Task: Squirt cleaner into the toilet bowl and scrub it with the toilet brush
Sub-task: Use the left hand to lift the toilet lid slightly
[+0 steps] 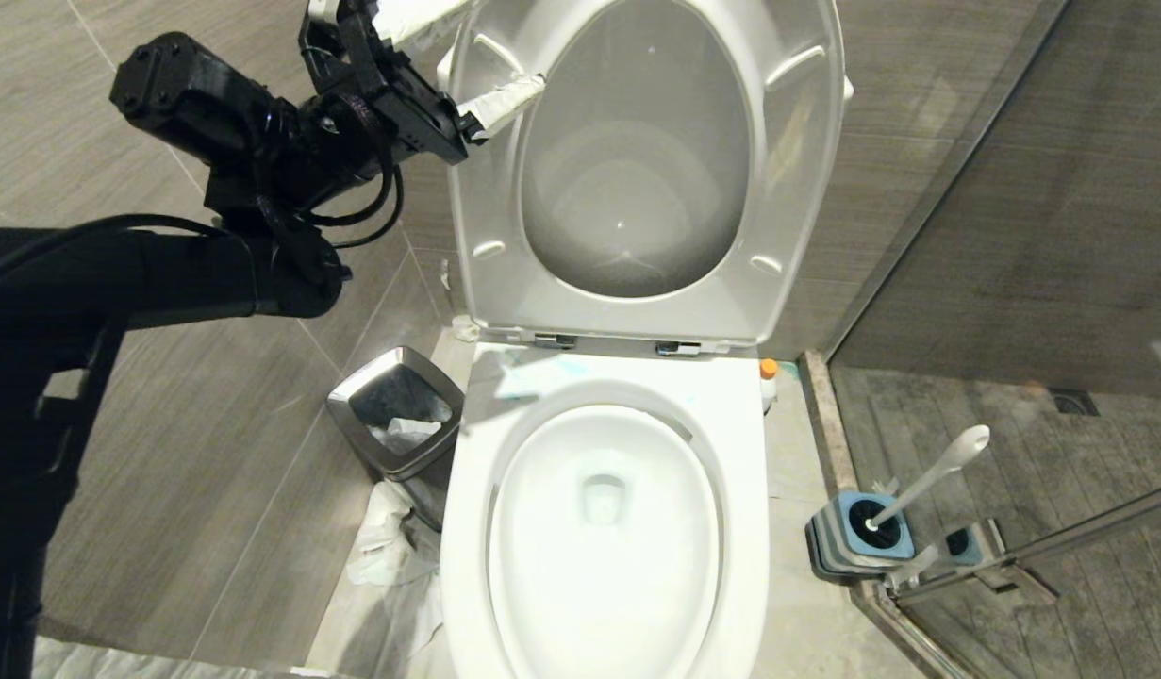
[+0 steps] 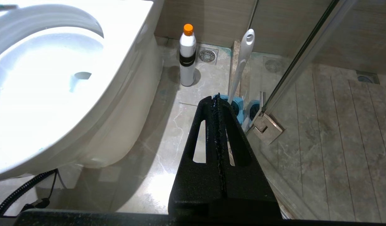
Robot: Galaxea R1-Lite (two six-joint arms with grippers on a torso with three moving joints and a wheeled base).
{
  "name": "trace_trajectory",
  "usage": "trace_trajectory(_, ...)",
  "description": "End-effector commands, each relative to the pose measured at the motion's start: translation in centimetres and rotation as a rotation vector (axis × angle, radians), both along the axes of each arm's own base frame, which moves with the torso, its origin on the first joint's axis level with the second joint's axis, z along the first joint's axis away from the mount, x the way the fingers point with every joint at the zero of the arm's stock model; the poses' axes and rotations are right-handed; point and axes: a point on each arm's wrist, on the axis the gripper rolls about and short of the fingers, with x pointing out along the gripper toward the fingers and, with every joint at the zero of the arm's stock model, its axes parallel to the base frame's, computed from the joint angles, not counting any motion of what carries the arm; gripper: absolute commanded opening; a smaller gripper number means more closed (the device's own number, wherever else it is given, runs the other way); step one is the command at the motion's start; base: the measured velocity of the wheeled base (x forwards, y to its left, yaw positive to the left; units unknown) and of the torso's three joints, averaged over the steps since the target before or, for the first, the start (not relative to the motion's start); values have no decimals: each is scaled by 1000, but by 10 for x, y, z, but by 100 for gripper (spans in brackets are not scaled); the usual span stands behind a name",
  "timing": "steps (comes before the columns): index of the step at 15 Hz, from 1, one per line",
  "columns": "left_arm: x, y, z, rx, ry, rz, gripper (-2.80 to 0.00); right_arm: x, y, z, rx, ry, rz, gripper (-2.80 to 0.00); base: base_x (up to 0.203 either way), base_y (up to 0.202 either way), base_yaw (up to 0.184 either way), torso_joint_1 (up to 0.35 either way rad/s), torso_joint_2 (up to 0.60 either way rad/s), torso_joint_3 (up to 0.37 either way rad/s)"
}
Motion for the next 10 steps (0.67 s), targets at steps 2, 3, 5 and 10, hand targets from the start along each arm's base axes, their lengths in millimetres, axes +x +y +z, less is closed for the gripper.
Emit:
trace_trajectory(2, 28, -2, -31, 20, 46, 10, 0, 1, 0, -3, -1, 11, 0, -280, 0, 0, 0, 0, 0, 0)
trace_trajectory(3, 32, 0, -35, 23, 39, 23, 0, 1, 0, -3, -1, 11, 0, -280, 0, 0, 0, 0, 0, 0)
trace_trajectory(5, 40, 3, -46, 20, 9, 67, 0, 1, 0, -3, 0, 11, 0, -280, 0, 0, 0, 0, 0, 0)
trace_trajectory(10, 53, 7, -61, -22, -21, 168, 0, 1, 0, -3, -1, 11, 0, -280, 0, 0, 0, 0, 0, 0)
